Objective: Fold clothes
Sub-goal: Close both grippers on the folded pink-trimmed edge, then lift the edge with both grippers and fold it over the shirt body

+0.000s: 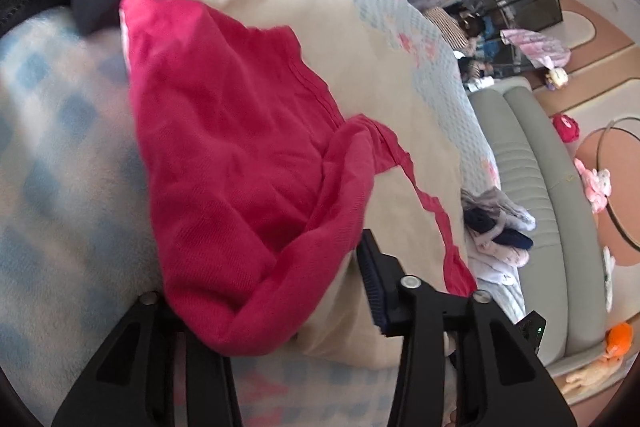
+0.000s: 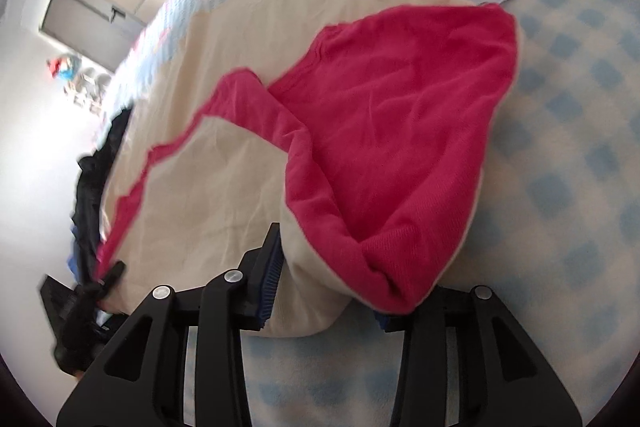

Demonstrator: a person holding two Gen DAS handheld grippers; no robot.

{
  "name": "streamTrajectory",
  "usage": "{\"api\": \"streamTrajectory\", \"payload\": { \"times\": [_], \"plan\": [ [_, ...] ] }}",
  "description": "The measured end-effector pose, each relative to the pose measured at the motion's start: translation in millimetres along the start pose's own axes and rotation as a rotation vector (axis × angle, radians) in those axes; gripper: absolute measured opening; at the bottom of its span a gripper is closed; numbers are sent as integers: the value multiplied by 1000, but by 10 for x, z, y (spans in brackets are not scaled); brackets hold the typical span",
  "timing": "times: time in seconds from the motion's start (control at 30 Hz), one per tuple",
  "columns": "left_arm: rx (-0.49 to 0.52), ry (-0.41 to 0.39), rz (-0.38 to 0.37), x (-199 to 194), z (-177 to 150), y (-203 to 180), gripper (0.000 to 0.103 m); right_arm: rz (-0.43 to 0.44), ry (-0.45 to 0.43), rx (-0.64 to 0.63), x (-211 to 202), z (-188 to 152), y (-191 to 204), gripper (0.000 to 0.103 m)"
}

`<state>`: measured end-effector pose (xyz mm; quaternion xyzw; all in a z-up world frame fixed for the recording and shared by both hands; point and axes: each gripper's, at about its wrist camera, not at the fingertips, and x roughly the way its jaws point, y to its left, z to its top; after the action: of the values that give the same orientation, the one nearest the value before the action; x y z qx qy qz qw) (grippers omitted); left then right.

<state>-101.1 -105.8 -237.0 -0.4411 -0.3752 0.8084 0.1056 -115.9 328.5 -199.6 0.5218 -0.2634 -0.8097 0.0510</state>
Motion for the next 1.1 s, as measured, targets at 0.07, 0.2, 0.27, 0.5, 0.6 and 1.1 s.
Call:
{"api": "streamTrajectory", "payload": {
  "times": [0.07,0.2,0.27,0.5,0.6,1.1],
  "plan": [
    [21,-10,29,7,-10,-44,35,-4,-6,-27,-23,5,38,29],
    [6,-6,24,25,-15,12,32,-7,-15,-42,-24,16,71,27],
    [-1,-6,23,41,-18,15,32,-13,-7,-49,45,36,81,31],
    [67,-39,65,-90,-68,-166,16,-28,-86,-117,-91,11,252,10],
    [99,-44,60,-211,-76,-262,15,-21,-140,-143,-315,-41,342,7],
    [242,-40,28,-1195,-598,-381,14,22,-204,-226,-1211,-790,385,6]
  ]
}}
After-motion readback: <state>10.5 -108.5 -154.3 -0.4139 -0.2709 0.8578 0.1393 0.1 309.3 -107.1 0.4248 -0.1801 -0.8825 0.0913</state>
